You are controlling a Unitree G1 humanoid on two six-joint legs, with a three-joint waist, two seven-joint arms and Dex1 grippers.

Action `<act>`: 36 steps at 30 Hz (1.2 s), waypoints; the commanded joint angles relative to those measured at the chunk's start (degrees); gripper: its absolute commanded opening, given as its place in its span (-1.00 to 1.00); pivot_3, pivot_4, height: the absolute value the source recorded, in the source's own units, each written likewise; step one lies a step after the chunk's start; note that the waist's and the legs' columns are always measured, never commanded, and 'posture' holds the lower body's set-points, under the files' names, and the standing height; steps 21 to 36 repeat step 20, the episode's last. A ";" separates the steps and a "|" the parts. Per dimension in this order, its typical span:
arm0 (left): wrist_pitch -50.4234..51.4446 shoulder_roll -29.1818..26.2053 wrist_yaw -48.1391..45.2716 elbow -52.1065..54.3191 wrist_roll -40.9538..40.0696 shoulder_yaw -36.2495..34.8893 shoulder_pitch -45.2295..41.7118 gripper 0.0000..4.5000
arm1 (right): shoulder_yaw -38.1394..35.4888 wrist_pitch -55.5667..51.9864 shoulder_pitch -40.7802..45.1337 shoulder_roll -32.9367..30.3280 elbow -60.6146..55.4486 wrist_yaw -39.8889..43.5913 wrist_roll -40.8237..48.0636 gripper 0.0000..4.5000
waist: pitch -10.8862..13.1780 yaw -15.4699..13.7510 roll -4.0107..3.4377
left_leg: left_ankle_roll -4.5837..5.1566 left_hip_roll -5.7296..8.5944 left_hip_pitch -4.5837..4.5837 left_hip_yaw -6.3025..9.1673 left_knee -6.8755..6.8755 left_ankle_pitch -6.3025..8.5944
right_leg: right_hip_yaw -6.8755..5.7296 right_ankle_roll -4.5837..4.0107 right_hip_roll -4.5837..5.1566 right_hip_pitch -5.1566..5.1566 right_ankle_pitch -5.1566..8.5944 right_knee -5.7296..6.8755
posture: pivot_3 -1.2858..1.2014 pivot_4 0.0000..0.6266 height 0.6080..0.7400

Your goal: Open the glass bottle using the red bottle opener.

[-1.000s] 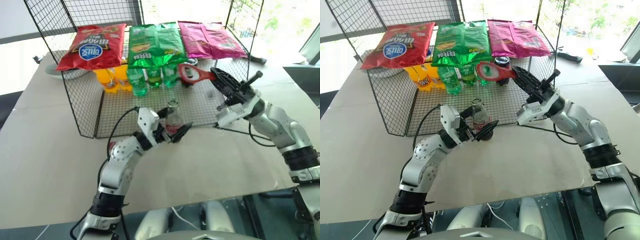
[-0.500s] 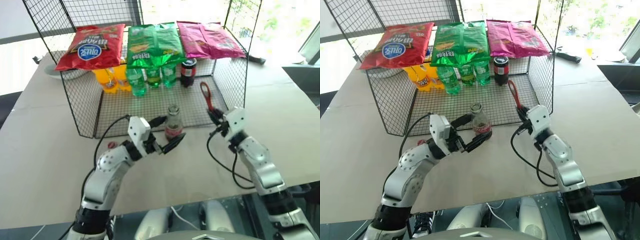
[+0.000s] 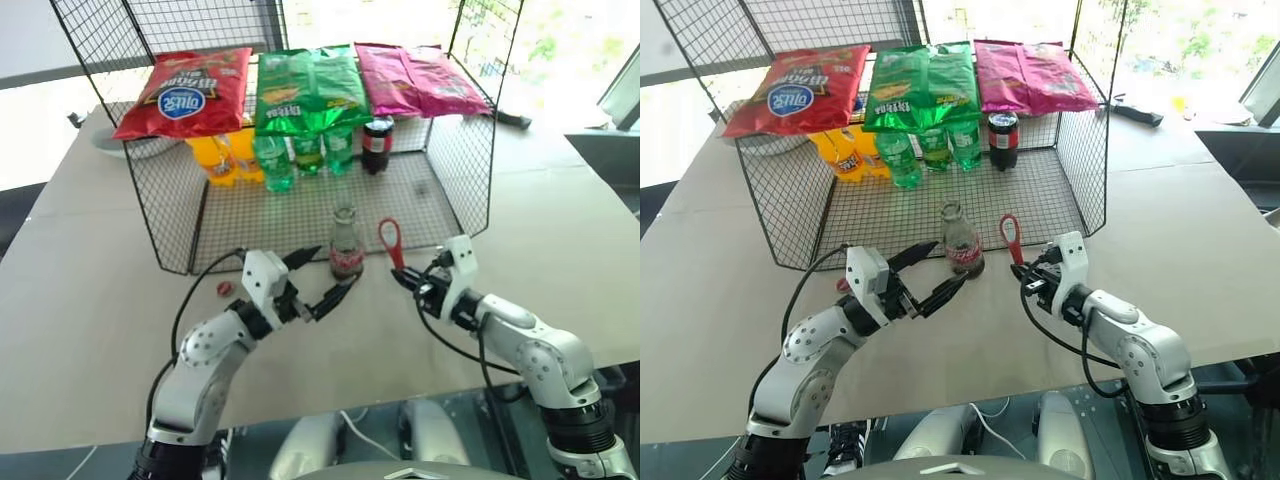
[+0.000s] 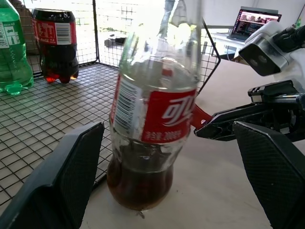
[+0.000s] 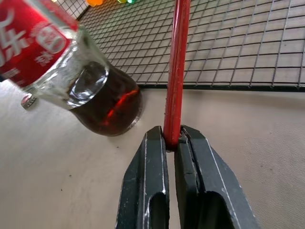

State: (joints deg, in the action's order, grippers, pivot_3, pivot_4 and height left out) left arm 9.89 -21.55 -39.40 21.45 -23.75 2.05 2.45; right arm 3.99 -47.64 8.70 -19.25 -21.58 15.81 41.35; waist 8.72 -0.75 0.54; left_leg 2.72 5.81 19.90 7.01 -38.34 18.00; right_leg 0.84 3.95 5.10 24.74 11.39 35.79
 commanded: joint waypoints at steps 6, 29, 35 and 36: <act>-3.12 -2.44 1.30 3.76 0.76 -5.28 9.94 1.00 | -5.23 -5.71 -4.26 -2.53 -5.30 1.43 4.33 0.08 | 0.00 0.00 0.00 | -0.01 -0.03 0.05 -0.01 0.11 0.05 | 0.01 -0.01 0.00 0.10 0.01 -0.08 | 0.03 -0.52 1.00; -4.47 -4.08 5.07 5.61 4.81 -12.19 24.61 1.00 | -8.86 34.38 -16.50 -17.18 8.55 30.02 -13.33 0.97 | -0.09 -0.04 0.25 | 0.02 -0.07 -0.15 -0.08 -0.05 0.07 | -0.08 0.10 0.03 -0.29 0.01 -0.17 | 0.03 -0.52 1.00; -4.47 -4.08 5.07 5.61 4.81 -12.19 24.61 1.00 | -8.86 34.38 -16.50 -17.18 8.55 30.02 -13.33 0.97 | -0.09 -0.04 0.25 | 0.02 -0.07 -0.15 -0.08 -0.05 0.07 | -0.08 0.10 0.03 -0.29 0.01 -0.17 | 0.03 -0.52 1.00; -4.47 -4.08 5.07 5.61 4.81 -12.19 24.61 1.00 | -8.86 34.38 -16.50 -17.18 8.55 30.02 -13.33 0.97 | -0.09 -0.04 0.25 | 0.02 -0.07 -0.15 -0.08 -0.05 0.07 | -0.08 0.10 0.03 -0.29 0.01 -0.17 | 0.03 -0.52 1.00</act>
